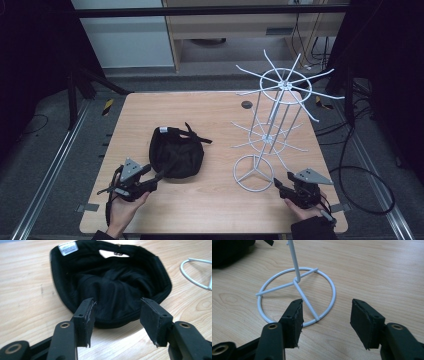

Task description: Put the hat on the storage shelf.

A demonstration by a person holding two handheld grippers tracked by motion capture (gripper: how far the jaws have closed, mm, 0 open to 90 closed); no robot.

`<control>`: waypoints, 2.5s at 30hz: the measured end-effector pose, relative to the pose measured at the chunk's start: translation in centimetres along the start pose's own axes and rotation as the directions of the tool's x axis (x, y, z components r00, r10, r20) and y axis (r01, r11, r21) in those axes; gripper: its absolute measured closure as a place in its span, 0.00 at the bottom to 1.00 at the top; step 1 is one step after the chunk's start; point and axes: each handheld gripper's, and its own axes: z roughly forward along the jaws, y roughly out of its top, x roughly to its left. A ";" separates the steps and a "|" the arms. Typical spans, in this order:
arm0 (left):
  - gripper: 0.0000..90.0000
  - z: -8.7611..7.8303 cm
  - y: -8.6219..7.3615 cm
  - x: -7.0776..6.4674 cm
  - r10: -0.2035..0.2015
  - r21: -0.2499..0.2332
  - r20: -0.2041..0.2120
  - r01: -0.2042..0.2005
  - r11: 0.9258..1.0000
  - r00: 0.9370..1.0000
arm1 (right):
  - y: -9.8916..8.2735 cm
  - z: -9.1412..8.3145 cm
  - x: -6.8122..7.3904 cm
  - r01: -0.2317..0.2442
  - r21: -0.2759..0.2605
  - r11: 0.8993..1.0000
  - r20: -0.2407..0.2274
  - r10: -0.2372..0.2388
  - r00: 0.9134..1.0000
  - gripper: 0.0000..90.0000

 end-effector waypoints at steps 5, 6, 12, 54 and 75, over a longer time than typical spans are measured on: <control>0.50 1.0 0.6 -1.1 0.032 0.016 0.024 -0.032 0.999 0.999 | 0.0 0.1 0.1 -0.007 0.012 1.000 -0.026 0.007 1.000 0.54; 0.50 1.1 0.8 -1.4 0.035 0.015 0.029 -0.036 0.999 0.999 | 0.0 0.1 0.1 0.001 0.017 1.000 -0.024 -0.001 1.000 0.55; 0.49 2.3 1.1 -2.9 0.076 0.035 0.063 -0.079 0.996 0.995 | 0.2 0.0 0.4 0.014 0.014 1.000 -0.034 -0.013 0.999 0.57; 0.91 6.1 0.4 -4.6 0.142 0.166 0.210 -0.178 0.970 0.967 | 1.4 0.1 4.4 0.063 -0.042 0.997 -0.176 -0.070 0.982 0.61; 0.83 4.0 -0.6 -7.4 0.130 0.140 0.289 -0.176 0.974 0.948 | 4.0 5.3 12.7 0.088 -0.073 0.993 -0.325 -0.107 0.940 0.56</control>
